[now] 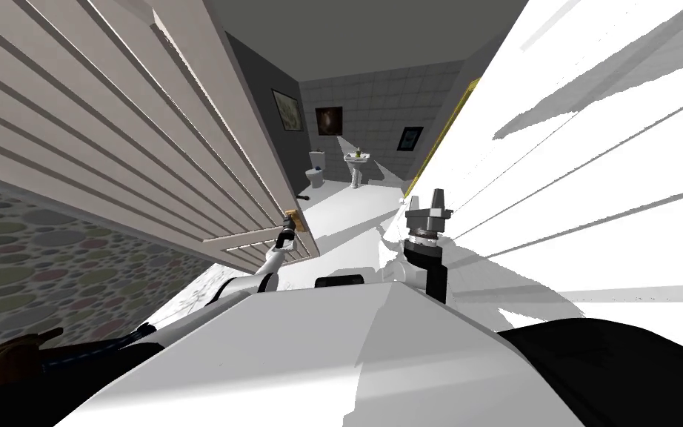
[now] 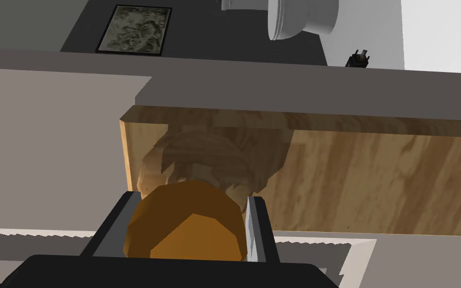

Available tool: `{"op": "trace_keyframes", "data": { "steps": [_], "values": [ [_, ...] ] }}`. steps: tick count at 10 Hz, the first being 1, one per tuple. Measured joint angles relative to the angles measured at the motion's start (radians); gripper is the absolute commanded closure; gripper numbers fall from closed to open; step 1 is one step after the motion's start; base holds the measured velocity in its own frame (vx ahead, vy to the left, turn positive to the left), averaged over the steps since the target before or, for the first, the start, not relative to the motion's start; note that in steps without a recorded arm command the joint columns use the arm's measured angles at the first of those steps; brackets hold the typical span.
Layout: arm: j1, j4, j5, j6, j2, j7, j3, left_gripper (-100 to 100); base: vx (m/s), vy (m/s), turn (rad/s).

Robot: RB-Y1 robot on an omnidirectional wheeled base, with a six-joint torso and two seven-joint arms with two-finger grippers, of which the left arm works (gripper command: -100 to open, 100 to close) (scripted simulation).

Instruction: Push the door open

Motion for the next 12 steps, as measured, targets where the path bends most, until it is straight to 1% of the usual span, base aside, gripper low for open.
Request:
{"op": "trace_keyframes", "data": {
  "steps": [2,3,4,6,7,8,9,10,11,12],
  "values": [
    [0.0,0.009,-0.003,-0.002,-0.004,-0.001,0.004,100,0.178,-0.016,0.079],
    [0.005,0.003,-0.005,0.002,-0.009,-0.003,0.008,100,0.181,-0.026,0.077],
    [-0.001,0.011,-0.007,0.0,-0.009,-0.004,0.012,100,0.206,-0.038,0.106],
    [-0.003,0.011,-0.011,-0.001,-0.011,-0.005,0.021,100,0.214,-0.049,0.119],
    [-0.009,0.019,-0.013,-0.003,-0.011,-0.007,0.027,100,0.223,-0.054,0.122],
    [-0.02,0.042,-0.016,-0.014,-0.007,-0.003,0.03,100,0.201,-0.044,0.107],
    [-0.014,0.032,-0.019,-0.014,-0.007,-0.002,0.035,100,0.206,-0.032,0.122],
    [-0.009,0.019,-0.022,-0.007,-0.011,-0.005,0.042,100,0.194,-0.048,0.147],
    [-0.012,0.018,-0.025,-0.002,-0.013,-0.008,0.049,100,0.18,-0.063,0.157],
    [-0.02,0.03,-0.029,-0.007,-0.014,-0.01,0.055,100,0.177,-0.08,0.139]
  ]
}}
